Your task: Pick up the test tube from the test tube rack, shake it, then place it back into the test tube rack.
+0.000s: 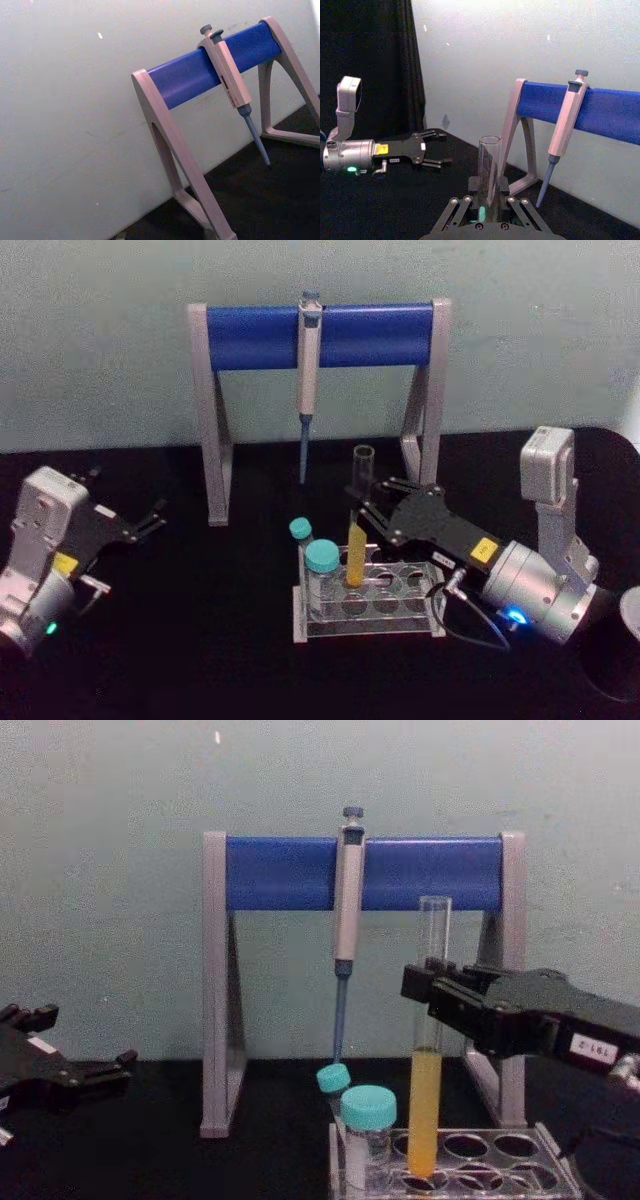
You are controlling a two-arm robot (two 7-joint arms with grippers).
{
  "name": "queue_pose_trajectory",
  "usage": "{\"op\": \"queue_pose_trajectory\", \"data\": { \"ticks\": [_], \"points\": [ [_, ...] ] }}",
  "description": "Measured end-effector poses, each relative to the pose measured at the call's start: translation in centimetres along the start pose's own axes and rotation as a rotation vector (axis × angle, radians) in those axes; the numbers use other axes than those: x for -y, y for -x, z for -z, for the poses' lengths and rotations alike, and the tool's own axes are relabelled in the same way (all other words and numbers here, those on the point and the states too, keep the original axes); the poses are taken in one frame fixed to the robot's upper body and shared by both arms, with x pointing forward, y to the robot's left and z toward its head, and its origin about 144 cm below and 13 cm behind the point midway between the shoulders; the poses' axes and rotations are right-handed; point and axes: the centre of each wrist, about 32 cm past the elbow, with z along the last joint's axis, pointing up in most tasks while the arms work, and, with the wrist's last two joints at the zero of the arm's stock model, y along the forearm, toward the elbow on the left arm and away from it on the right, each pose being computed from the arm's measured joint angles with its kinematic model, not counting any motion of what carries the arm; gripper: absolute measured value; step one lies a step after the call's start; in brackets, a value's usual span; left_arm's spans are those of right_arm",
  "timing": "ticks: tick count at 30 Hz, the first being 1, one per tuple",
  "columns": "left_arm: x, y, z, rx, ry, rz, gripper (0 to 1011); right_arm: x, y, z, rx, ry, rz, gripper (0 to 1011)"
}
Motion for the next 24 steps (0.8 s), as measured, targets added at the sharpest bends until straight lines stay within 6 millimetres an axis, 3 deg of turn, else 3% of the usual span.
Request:
{"op": "queue_pose_trajectory", "data": {
  "ticks": [24],
  "points": [
    [0.0, 0.0, 0.0, 0.0, 0.0, 0.0, 1001, -0.3, 0.3, 2.4, -0.014, 0.056, 0.008, 229]
  ]
}}
